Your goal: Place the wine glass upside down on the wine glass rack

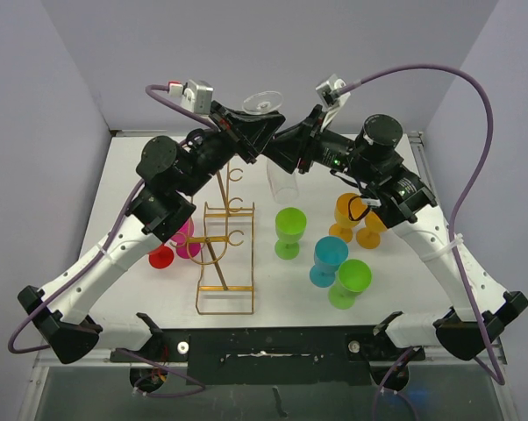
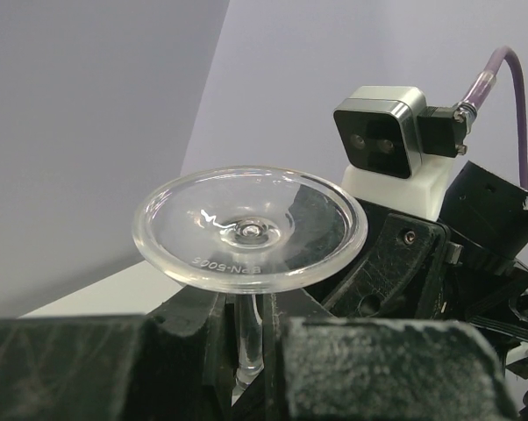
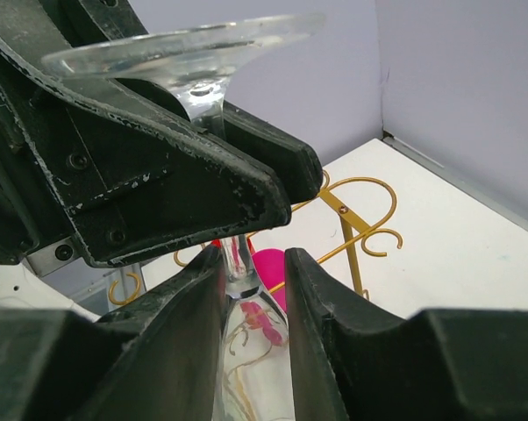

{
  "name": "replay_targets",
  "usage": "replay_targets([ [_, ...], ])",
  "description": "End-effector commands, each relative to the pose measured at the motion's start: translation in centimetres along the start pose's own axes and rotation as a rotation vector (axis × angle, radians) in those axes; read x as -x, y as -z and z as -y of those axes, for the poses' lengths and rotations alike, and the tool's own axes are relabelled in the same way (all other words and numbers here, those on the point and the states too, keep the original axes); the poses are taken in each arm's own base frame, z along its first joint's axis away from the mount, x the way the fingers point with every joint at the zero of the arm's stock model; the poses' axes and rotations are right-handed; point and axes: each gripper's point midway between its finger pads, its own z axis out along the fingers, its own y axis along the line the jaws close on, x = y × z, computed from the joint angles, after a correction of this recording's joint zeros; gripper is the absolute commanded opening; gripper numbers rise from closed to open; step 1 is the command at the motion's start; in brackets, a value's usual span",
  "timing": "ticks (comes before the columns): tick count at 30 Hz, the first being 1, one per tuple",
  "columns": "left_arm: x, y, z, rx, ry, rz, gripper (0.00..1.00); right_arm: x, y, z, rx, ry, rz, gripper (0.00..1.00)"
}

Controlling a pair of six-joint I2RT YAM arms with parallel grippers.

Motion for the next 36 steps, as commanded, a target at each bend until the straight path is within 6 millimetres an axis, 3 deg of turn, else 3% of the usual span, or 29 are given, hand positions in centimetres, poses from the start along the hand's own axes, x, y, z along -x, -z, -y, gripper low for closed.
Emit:
replay_targets([
  [1,3.5,1.6,4.3,-0.135,0.043,0.063,0.02,3.7,0.6,0.9,-0.063,0.085,0.152,0.01],
  [10,4.2,2.2,3.8,-0.084,0.045,0.076,0.33,6.0,2.2,0.3,-0.087,0.119,0.261,0.0],
  [13,4.1,2.5,3.3,-0.052,0.043,0.07,0.51,6.7,3.1,0.5,-0.122,0.127,0.306,0.0],
  [16,4.3,2.8,2.3,0.004,0.006,0.065,0.62,7.3,4.1,0.9,-0.169,0.133,0.35,0.0],
  [24,4.8,4.6,-1.9,0.253,-0.1,0.011,0.64,7.0,7.1,3.7,-0.359,0.126,0.426,0.0],
  [31,7.0,10.1,-4.9,0.491,-0.179,0.031,0.64,4.2,8.8,5.9,-0.477,0.159,0.379,0.0],
  [36,7.9,13.3,-5.7,0.577,-0.204,0.043,0.64,1.5,8.4,7.4,-0.507,0.184,0.308,0.0],
])
